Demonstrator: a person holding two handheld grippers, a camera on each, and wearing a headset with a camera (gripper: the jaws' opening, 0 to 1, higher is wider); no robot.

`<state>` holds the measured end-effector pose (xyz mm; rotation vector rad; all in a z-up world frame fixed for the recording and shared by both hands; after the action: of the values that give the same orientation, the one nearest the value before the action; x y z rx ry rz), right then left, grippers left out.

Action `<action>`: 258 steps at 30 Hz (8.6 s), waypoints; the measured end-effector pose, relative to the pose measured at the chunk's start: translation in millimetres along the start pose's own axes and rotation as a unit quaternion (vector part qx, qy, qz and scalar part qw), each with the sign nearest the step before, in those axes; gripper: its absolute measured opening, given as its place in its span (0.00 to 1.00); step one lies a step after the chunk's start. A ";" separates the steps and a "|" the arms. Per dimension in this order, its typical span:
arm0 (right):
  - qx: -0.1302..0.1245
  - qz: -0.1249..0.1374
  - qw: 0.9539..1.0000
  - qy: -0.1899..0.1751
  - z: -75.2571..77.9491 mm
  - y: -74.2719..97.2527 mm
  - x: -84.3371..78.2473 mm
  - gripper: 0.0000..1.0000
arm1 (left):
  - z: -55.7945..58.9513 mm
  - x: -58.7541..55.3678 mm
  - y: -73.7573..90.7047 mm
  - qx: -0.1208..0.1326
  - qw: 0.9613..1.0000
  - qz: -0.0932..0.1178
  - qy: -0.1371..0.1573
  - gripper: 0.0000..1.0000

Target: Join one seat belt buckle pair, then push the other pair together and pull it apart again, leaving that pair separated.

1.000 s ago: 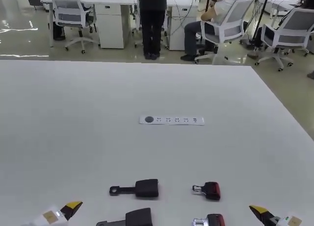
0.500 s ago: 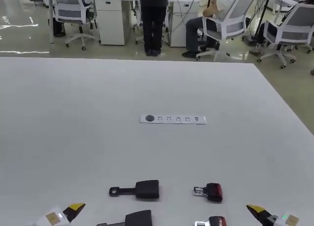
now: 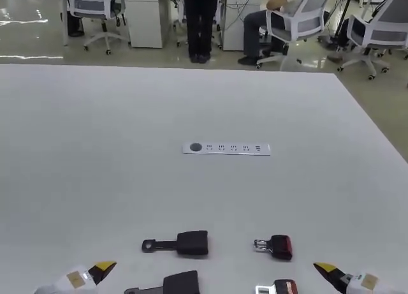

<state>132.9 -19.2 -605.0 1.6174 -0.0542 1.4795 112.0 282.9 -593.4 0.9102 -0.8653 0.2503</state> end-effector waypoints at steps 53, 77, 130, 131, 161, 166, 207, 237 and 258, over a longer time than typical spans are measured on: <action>0.136 -0.073 0.985 0.073 2.8 -42.0 -35.0 0.69 | 1.8 -22.3 -78.2 -0.082 0.988 -0.124 -0.050 0.89; 0.183 -0.098 0.973 0.096 0.7 -49.4 -52.2 0.57 | 9.4 -20.6 -101.9 -0.099 0.982 -0.133 -0.092 0.66; 0.217 -0.148 0.949 0.174 -0.4 -58.5 -48.7 0.36 | -0.6 -27.7 -101.0 -0.142 0.939 -0.199 -0.243 0.33; 0.217 -0.147 0.949 0.174 -0.3 -58.9 -48.5 0.36 | -1.1 -27.8 -101.4 -0.142 0.938 -0.200 -0.244 0.33; 0.227 -0.112 0.950 0.182 -30.5 -87.2 -21.9 0.36 | -0.8 -25.7 -103.4 -0.137 0.939 -0.206 -0.241 0.33; 0.232 -0.102 0.949 0.188 -38.5 -93.6 -15.3 0.36 | -0.4 -25.5 -103.3 -0.137 0.938 -0.207 -0.241 0.33; 0.243 -0.057 0.952 0.179 -77.5 -134.9 17.8 0.36 | -2.7 -26.0 -105.7 -0.130 0.935 -0.219 -0.245 0.32; 0.239 -0.066 0.949 0.193 -95.4 -149.8 30.6 0.35 | 2.3 -26.1 -106.4 -0.134 0.919 -0.247 -0.276 0.32; 0.241 -0.070 0.946 0.203 -88.7 -145.7 29.7 0.35 | 2.2 -27.2 -104.2 -0.132 0.923 -0.241 -0.268 0.32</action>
<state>157.1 136.6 -676.7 1.6050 0.6896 1.7722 148.5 221.6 -674.2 0.9173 -1.1086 -0.5589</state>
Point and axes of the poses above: the centre of the closed fingertips' face, and the gripper's own axes: y roughly backward along the fingers, z roughly to its right, x roughly out of its top, the point moved 2 cm from there along y, roughly backward along the fingers, and after that the axes turned 14 degrees about y, right-handed, at the moved point
